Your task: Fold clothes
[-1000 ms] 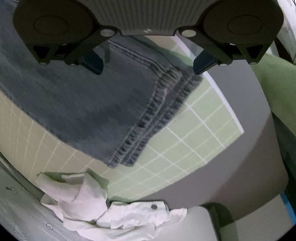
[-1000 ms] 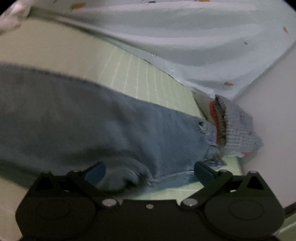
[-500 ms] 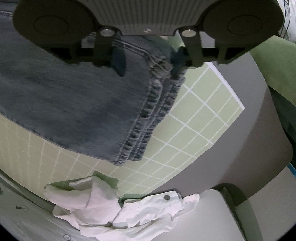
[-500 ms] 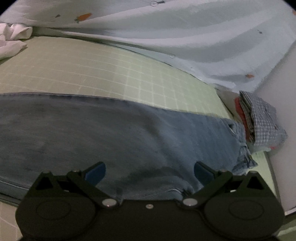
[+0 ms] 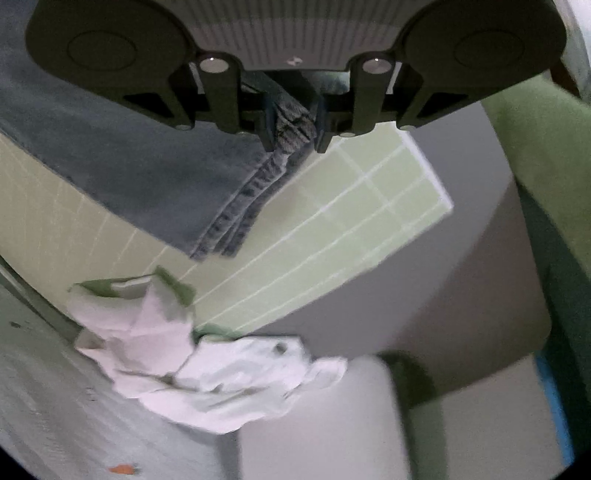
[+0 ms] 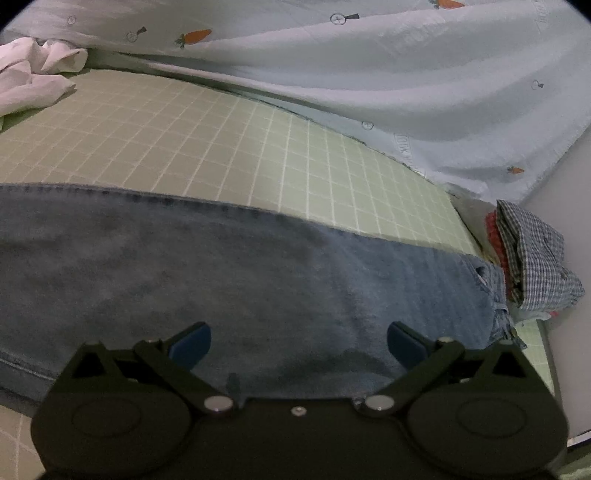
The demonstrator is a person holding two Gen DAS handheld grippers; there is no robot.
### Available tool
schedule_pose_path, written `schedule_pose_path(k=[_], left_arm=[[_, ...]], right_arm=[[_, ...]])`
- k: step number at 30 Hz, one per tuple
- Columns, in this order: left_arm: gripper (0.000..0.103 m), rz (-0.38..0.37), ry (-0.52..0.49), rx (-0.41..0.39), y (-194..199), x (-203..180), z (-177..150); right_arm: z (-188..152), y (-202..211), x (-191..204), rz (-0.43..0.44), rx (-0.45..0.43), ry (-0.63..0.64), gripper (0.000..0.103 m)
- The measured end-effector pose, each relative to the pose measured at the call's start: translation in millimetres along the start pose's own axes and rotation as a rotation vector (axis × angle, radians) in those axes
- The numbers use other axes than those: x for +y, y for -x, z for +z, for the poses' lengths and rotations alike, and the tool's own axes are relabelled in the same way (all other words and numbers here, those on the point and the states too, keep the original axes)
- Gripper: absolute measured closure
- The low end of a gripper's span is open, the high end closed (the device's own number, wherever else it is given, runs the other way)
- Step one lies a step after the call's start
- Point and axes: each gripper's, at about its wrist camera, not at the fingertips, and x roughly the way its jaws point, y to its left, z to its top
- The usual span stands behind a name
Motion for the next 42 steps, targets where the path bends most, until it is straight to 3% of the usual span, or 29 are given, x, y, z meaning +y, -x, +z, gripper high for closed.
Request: schedule_pose_path(k=[3,6,8,10,15,24,26,28,29,31,40,42], left_arm=[[0.078,-0.005,0.069,0.049,-16,11,-10],[0.07,-0.026,0.083,0.036,-14,14,-6],[0.054,-0.006,0.056,0.011,-12,10,-3],[0.03,0.003,0.056,-0.031,-9,9,0],[0.013,-0.071,0.046,-0.023,-16,4,10],[0.011,-0.094,0.004,0.083,-50,-16,13],[0.015,-0.08,-0.022,0.07,-50,-20,13],[0.045,-0.066,-0.056,0.057,-50,-24,14],[0.053,-0.077,-0.069,0.055,-48,-26,16],[0.088,-0.119,-0.088,0.051,-42,-33,18],[0.09,-0.357,-0.137,0.022,14,-88,20],[0.09,-0.447,-0.181,0.019,32,-111,18]], right_arm=[[-3,-2,-3,0.005,0.021,-0.019,0.0],[-5,-5,-6,0.013,0.035,-0.04,0.0],[-6,-9,-5,0.028,0.051,-0.054,0.0],[-6,-13,-4,0.046,0.064,-0.068,0.0],[-7,-17,3,0.079,0.074,-0.061,0.0],[-11,-16,7,0.094,0.077,-0.031,0.0],[-12,-18,5,0.101,0.091,-0.045,0.0],[-13,-20,4,0.109,0.104,-0.06,0.0],[-13,-21,4,0.113,0.11,-0.067,0.0],[-12,-23,5,0.118,0.11,-0.078,0.0],[-8,-29,2,0.147,0.093,-0.12,0.0],[-8,-30,-1,0.148,0.093,-0.14,0.0]])
